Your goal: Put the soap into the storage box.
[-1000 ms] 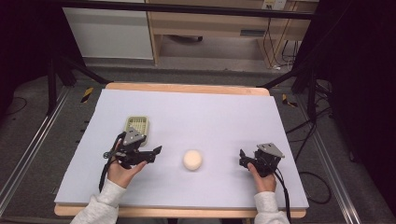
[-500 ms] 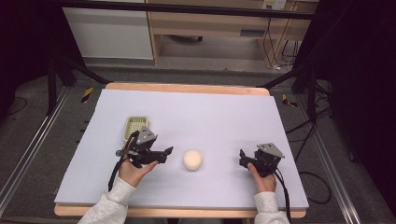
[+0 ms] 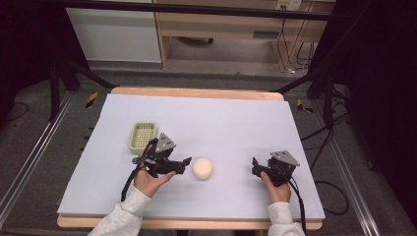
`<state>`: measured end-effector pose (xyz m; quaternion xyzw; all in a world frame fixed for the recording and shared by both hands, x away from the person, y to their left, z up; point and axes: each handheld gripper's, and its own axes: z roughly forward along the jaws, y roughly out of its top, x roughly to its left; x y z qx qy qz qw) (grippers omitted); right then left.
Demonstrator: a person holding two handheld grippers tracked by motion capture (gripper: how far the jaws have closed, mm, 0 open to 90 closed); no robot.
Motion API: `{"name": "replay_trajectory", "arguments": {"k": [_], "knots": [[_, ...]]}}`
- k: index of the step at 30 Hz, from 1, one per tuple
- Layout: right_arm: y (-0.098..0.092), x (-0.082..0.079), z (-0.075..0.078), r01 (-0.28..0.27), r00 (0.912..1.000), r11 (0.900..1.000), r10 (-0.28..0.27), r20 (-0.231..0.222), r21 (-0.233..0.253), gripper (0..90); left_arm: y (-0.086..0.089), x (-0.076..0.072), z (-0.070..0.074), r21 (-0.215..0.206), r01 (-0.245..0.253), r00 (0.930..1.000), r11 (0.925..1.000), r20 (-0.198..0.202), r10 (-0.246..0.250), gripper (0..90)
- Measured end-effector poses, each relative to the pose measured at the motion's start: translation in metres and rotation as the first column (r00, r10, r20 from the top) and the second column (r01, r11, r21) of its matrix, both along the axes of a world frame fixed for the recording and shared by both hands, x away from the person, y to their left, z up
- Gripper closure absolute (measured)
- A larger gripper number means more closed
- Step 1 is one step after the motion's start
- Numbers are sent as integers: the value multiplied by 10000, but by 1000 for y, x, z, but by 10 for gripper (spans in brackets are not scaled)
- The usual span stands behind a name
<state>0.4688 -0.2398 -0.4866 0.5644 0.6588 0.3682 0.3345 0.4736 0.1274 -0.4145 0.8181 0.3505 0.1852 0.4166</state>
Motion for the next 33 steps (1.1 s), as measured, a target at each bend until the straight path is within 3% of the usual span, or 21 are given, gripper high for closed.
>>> {"name": "replay_trajectory", "arguments": {"k": [17, 33], "knots": [[0, 0, 0, -22, 10000, 10000, 22, -7, -5, 38, -34, 0, -6, 227, 537, 9984, 9983, -181, -533, 206], [0, 0, 0, -1, 10000, 10000, 1, -12, 8, 38, -47, 4, -15, 580, 672, 9970, 9961, -426, -647, 198]]}}
